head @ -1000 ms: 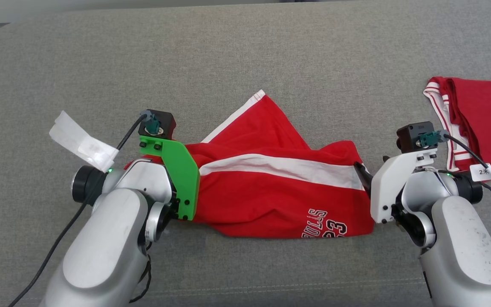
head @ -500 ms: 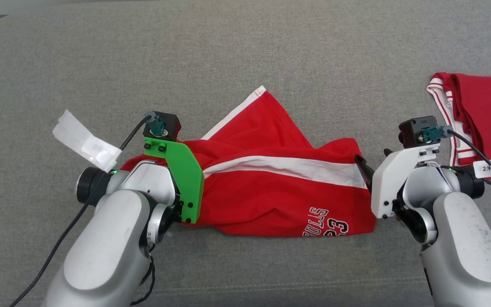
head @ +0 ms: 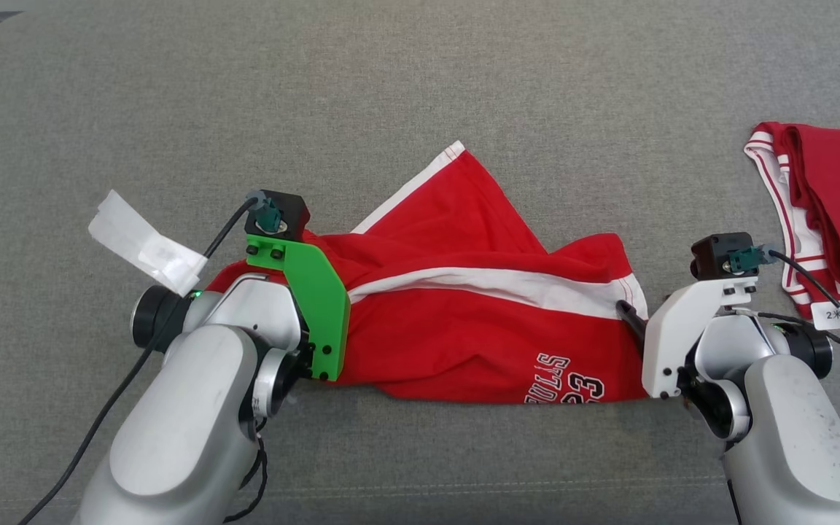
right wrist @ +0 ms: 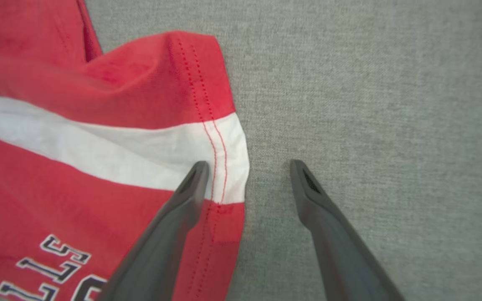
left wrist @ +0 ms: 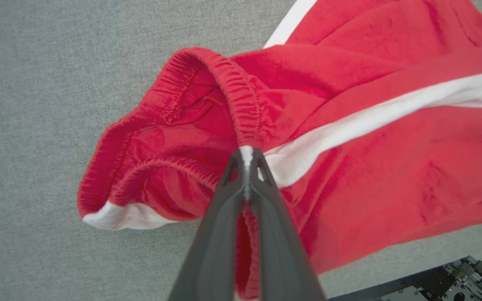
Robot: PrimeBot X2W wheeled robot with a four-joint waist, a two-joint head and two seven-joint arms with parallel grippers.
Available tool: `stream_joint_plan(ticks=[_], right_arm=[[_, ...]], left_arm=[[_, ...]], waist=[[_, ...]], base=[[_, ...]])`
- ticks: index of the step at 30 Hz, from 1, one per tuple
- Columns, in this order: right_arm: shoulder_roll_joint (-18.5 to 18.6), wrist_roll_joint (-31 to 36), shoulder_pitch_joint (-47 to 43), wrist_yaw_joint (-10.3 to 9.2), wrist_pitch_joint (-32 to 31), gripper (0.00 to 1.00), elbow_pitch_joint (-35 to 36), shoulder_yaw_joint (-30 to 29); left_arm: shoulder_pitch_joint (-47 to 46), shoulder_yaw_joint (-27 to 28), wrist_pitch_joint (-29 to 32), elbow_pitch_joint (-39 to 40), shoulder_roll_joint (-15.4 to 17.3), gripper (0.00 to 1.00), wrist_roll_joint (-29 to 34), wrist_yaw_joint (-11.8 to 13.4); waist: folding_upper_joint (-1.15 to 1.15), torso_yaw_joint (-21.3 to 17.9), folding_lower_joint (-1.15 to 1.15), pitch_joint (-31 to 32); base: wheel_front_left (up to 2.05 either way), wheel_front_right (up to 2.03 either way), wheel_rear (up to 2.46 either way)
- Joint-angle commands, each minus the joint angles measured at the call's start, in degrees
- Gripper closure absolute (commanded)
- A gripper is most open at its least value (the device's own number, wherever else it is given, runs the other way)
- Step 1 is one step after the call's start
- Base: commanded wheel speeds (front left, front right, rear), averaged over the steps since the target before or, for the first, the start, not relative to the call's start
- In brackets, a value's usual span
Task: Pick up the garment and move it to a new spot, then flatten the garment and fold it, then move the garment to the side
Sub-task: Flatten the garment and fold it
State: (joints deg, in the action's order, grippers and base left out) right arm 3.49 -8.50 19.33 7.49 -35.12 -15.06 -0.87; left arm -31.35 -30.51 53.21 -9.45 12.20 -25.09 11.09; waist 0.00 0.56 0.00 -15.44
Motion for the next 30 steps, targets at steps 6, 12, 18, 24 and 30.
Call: stream_joint_plan(ticks=[6,12,18,24,30], right_arm=[[-0.41,-1.37,1.13,-0.01,0.56,1.00,-3.82,-0.11],[-0.51,-2.61,0.72,-0.01,0.67,1.00,-4.44,0.06],[-0.46,-6.08,1.33,-0.01,3.20,1.00,-0.96,-0.96],[-0.51,-12.51,3.76,-0.01,3.12,1.00,2.23,0.52],[0.27,-16.42,10.45,0.00,2.59,1.00,3.07,2.96]], left_arm=[[-1.06,0.17,-0.93,-0.20,0.30,1.00,-0.06,0.45],[-0.01,0.85,-2.29,-0.61,0.08,1.00,-0.89,0.79],[0.74,3.84,-8.41,0.73,-1.12,1.00,-2.26,1.46],[-1.05,7.61,-14.31,1.49,-2.98,1.00,-4.97,1.74],[-6.03,12.91,-20.80,-0.04,-4.78,1.00,-7.99,1.16]], waist=[[0.00,0.64,0.00,-1.04],[0.00,0.80,0.00,0.02],[0.00,0.21,0.00,2.91],[0.00,-1.07,0.00,5.37],[0.00,-2.53,0.00,4.84]], base=[[0.00,0.00,0.00],[0.00,0.00,0.00],[0.00,0.00,0.00],[0.00,0.00,0.00],[0.00,0.00,0.00]])
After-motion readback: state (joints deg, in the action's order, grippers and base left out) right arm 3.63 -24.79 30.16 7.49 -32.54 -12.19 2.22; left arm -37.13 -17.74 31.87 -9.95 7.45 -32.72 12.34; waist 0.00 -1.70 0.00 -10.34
